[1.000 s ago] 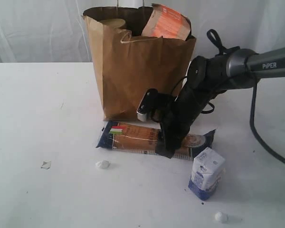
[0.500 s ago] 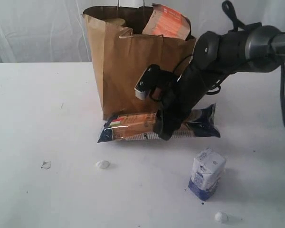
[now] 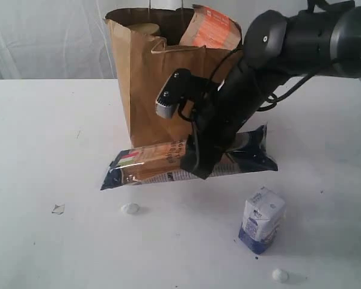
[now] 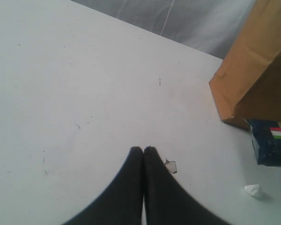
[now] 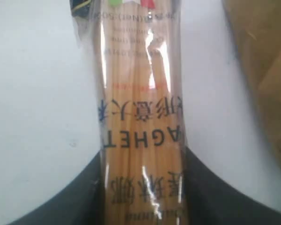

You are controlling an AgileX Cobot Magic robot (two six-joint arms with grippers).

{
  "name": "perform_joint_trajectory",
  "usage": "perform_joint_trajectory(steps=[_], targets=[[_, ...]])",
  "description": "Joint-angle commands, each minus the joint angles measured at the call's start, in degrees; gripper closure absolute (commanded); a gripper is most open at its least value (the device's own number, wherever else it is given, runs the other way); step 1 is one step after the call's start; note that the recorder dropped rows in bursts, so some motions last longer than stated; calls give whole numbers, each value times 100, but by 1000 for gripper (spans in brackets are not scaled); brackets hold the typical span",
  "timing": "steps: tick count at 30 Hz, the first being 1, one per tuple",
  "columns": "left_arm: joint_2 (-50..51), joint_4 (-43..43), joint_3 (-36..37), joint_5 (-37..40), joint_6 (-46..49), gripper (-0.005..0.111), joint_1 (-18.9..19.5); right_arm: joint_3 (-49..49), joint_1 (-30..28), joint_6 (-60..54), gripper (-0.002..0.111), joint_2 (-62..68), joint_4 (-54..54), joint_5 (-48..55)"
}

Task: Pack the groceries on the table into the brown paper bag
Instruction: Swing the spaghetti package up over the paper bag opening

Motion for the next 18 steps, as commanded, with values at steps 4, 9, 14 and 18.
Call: perform_joint_trajectory(steps=[4, 9, 14, 18], targets=[[-24, -42, 17, 23, -31, 107, 9, -15, 467, 30, 108, -641, 266, -23], [-24, -42, 17, 23, -31, 107, 9, -15, 593, 41, 108, -917, 590, -232], [-24, -42, 17, 23, -31, 107, 9, -37, 621, 22, 108, -1179, 2153, -601], [-24, -42, 17, 23, -31, 107, 9, -292, 621, -153, 108, -1279, 2929, -682]])
